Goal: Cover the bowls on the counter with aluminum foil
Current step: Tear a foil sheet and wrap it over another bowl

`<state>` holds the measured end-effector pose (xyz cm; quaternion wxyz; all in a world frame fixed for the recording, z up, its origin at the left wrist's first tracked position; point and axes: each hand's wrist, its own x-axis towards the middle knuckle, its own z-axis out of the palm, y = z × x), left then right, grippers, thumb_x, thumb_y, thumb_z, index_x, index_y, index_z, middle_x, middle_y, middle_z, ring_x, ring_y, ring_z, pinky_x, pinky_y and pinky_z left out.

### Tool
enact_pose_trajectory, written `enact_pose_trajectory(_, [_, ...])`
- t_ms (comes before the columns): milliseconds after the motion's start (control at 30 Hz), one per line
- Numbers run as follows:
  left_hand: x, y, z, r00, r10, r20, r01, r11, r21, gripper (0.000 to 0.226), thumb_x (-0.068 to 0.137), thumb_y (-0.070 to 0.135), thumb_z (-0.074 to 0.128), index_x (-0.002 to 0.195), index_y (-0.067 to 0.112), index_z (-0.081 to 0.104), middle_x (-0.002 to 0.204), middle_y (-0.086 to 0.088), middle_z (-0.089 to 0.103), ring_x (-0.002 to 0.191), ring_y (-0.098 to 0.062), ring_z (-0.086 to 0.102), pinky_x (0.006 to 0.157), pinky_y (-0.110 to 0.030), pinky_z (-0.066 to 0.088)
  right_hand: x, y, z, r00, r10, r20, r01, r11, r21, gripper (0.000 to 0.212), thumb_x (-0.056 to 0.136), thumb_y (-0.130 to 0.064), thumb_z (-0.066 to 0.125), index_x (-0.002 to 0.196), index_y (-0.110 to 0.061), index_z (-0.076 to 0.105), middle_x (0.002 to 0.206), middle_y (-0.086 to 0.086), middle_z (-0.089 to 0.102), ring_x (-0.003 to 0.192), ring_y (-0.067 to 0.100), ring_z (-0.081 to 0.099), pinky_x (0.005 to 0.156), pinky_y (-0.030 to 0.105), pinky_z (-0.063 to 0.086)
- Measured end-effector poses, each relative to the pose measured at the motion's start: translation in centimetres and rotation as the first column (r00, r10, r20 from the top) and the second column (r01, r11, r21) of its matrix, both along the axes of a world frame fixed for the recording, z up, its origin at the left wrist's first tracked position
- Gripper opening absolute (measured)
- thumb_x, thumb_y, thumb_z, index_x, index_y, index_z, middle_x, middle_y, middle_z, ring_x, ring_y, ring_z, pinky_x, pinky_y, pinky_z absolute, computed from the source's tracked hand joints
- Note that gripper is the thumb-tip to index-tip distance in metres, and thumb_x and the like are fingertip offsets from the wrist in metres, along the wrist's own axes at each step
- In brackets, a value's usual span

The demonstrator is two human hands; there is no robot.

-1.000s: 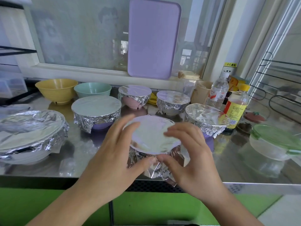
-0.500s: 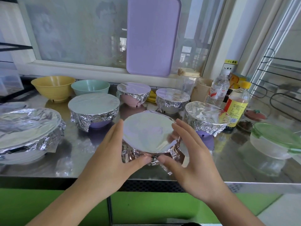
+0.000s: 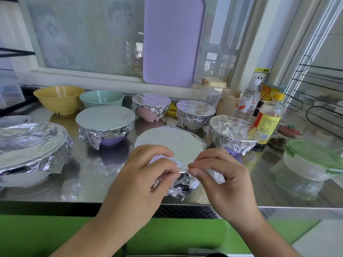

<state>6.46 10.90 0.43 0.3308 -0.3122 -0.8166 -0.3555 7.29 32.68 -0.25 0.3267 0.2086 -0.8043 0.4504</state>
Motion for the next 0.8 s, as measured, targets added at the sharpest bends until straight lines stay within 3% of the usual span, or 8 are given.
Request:
enact_pose_trajectory(233, [-0.2,-0.7,-0.1,1.000,-0.007,0.007,0.007,0.999,0.034,0.006,0.085,0.023,0.082,0.085,0.019,0.077,0.107,0.012,0.065,0.103,-0.014,0.066,0.085,-0.024,0.049,-0.3,0.3,0.2,0.998,-0.035,-0.050,0.039,0.996,0.079,0.027,0.078,0.006,0.088,0.087,-0.019,0.084,0.094,-0.009,0.070,0.091,0.016,0.070,0.079,0.023,0.051])
enact_pose_trajectory(400, [-0.3,-1.4,-0.5,0.999,0.007,-0.048,-0.006,1.000,0.018,0.013,0.092,0.026,0.082,0.085,0.016,0.076,0.106,0.011,0.064,0.104,-0.012,0.066,0.087,-0.028,0.052,-0.4,0.4,0.4,0.995,-0.043,-0.085,0.054,0.990,0.129,0.023,0.080,0.001,0.089,0.087,-0.020,0.084,0.094,-0.009,0.071,0.091,0.014,0.070,0.079,0.025,0.052])
enact_pose_trajectory(500, [-0.2,-1.6,-0.8,0.991,0.033,-0.131,-0.034,0.999,-0.004,0.015,0.091,0.025,0.079,0.085,0.011,0.077,0.099,0.006,0.063,0.095,-0.015,0.066,0.081,-0.030,0.054,-0.3,0.5,0.4,0.991,-0.039,-0.126,0.060,0.985,0.163,0.021,0.080,0.000,0.090,0.088,-0.019,0.084,0.094,-0.008,0.071,0.091,0.016,0.069,0.078,0.030,0.053])
enact_pose_trajectory(800, [-0.3,-2.2,-1.5,0.971,0.075,-0.226,-0.093,0.993,-0.066,0.008,0.094,0.010,0.074,0.097,0.009,0.081,0.093,0.001,0.068,0.088,-0.022,0.065,0.075,-0.037,0.055,-0.2,-0.4,0.7,0.982,-0.023,-0.185,0.063,0.975,0.213,0.028,0.076,0.011,0.089,0.084,-0.016,0.084,0.088,-0.008,0.071,0.087,0.017,0.068,0.075,0.030,0.052])
